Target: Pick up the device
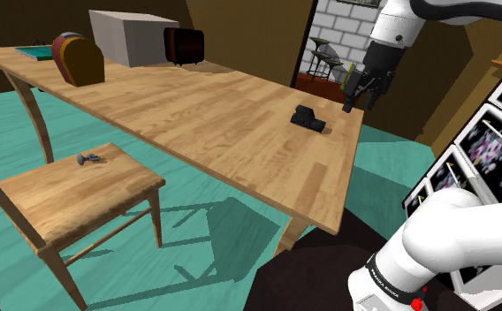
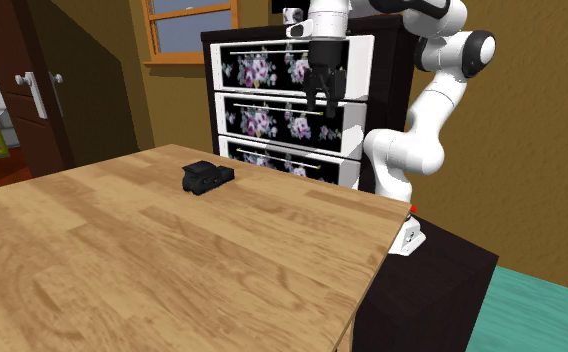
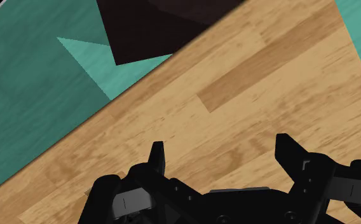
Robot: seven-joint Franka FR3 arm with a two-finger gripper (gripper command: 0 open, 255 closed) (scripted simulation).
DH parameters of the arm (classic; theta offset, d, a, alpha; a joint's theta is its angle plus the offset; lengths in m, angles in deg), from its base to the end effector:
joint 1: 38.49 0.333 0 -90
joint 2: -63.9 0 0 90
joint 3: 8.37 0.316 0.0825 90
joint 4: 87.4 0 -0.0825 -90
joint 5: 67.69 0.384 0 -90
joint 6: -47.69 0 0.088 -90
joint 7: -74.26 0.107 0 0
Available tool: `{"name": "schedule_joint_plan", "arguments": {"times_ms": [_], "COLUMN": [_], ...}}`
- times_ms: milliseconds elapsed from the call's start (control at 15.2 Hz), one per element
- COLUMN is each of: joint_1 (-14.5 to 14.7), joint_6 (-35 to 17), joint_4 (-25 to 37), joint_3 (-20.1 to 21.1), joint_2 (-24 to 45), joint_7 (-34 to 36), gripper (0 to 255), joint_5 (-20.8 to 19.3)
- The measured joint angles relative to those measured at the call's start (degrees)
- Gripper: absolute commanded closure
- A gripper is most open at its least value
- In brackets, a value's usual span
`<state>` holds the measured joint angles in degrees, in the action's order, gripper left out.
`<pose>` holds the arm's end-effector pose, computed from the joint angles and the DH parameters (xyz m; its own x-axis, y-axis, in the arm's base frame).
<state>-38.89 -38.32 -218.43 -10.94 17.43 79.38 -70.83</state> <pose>0.2922 -0.0267 0.6239 0.9910 -0.1314 0.0266 -0.1320 -0.9911 0.0197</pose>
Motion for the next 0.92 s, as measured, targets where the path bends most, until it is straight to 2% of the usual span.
{"name": "schedule_joint_plan", "arguments": {"times_ms": [198,396,924], "joint_1": [0.0,0.3,1.0], "joint_6": [-1.4,-5.0,-14.2], "joint_4": [0.2,0.4,5.2], "joint_3": [-1.3,-3.9,-11.9], "joint_2": [1.7,5.6,19.8], "joint_7": [-1.8,-5.7,-18.1], "gripper": [0,0,0], "joint_5": [-0.8,-2.2,-4.4]}}
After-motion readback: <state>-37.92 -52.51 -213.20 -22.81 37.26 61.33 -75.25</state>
